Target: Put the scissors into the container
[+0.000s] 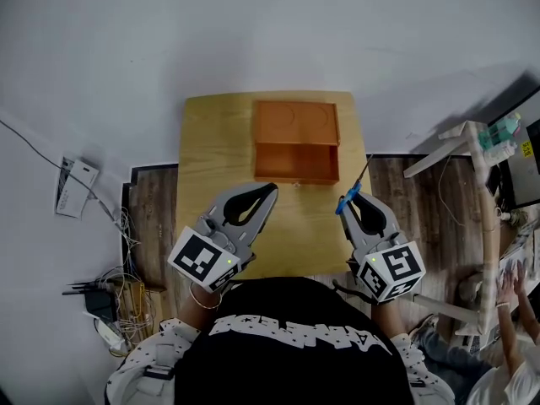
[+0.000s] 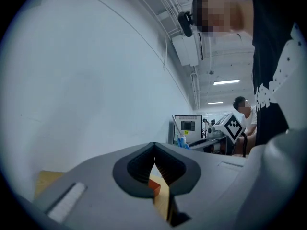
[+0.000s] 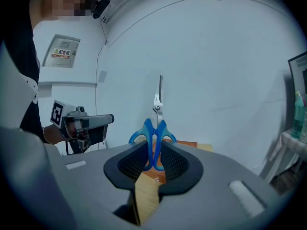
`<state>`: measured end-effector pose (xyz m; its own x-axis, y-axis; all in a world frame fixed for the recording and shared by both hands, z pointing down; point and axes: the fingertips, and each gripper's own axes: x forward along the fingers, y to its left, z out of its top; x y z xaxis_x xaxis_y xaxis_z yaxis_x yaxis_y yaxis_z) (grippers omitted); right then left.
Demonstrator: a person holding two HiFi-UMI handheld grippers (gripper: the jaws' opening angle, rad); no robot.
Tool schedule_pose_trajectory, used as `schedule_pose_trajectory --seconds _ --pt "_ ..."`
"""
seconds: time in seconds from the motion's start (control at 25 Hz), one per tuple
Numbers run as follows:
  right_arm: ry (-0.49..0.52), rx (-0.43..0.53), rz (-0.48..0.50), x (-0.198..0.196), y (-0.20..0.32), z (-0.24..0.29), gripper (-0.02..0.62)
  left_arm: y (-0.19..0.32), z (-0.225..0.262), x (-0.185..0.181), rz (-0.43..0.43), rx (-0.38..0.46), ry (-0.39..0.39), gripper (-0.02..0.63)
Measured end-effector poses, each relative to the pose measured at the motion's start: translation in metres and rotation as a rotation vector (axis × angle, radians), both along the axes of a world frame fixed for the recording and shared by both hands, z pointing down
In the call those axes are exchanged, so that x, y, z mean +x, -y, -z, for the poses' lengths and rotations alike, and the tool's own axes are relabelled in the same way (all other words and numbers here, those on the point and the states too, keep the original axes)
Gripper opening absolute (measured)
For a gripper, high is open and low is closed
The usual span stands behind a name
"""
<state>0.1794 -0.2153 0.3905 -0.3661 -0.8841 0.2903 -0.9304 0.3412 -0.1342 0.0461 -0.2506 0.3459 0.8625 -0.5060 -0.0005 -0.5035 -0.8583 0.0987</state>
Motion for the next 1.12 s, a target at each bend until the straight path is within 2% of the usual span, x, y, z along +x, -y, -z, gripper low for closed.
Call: schedule_pose_trajectory --seconds 0.32,0.6,0.92,1.12 --pt "-0.048 -0.021 -0.018 0.002 0.013 -0.009 0.098 0.009 -0.008 0.0 -0.034 -0.021 -0.015 0.002" --pt "-0.129 -0.002 0.027 0.004 0.03 -0.004 0.098 0.015 -0.009 0.001 -0.022 -0.029 -0.03 0.0" --pt "-0.207 -0.059 0.105 0.004 0.059 -0.029 0.097 0.031 -0.016 -0.007 0.027 -0.061 -0.035 0.002" --pt "-0.233 -0.105 0.161 -0.002 0.074 -0.05 0.098 0.046 -0.02 -0.02 0.089 -0.07 -0.031 0.002"
